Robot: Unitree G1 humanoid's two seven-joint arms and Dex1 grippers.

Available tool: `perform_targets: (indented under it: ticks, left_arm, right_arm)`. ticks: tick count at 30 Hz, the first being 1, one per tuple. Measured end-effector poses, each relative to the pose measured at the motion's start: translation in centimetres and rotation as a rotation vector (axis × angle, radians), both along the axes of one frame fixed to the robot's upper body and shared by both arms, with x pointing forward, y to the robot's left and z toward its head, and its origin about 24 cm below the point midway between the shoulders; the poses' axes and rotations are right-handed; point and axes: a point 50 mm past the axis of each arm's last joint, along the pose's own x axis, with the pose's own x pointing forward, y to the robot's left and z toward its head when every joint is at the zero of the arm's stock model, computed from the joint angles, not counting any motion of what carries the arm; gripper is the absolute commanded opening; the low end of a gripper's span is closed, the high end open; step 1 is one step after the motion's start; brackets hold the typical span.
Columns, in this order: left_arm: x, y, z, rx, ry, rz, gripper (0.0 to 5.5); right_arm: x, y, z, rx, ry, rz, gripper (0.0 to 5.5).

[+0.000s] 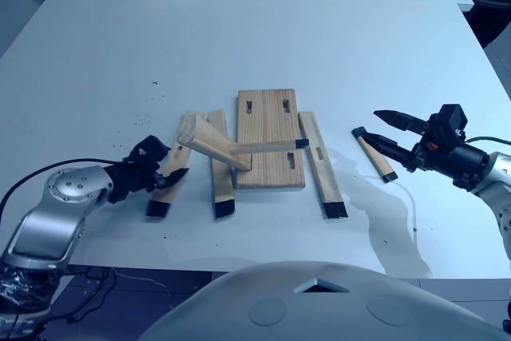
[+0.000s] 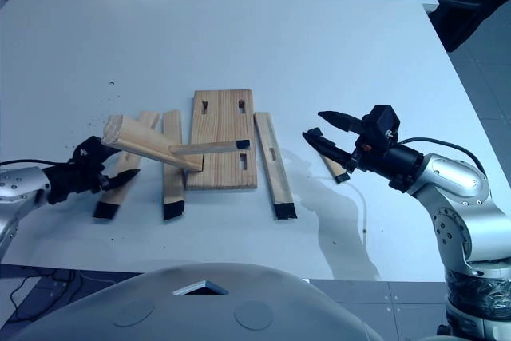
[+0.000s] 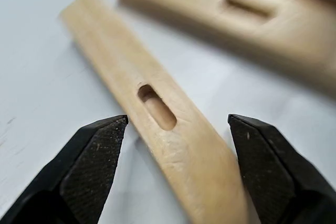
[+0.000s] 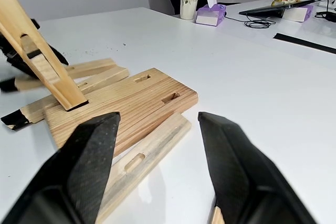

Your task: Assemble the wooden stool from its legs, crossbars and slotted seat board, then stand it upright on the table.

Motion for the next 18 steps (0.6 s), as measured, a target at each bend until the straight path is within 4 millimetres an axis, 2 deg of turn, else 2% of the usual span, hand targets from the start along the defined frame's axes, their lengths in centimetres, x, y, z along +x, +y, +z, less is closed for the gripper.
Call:
perform_targets:
  ticks: [7, 14, 18]
  left_arm:
    - [1.8, 0.3, 2.0, -0.077, -0.044, 0.026, 3.55]
    - [1.5, 1.4, 3.7, -0.116, -0.036, 0.040, 3.55]
    - [0.7, 1.8, 3.2, -0.123, 0.020, 0.047, 4.18]
  right_arm:
    - [-0.3, 0.2, -0.3, 0.002, 0.009, -0.006, 2.74]
    - [-1.2, 0.0, -0.7, 0.014, 0.012, -0.054, 2.74]
    - [-1.4, -0.2, -0.8, 0.011, 0.009, -0.075, 2.74]
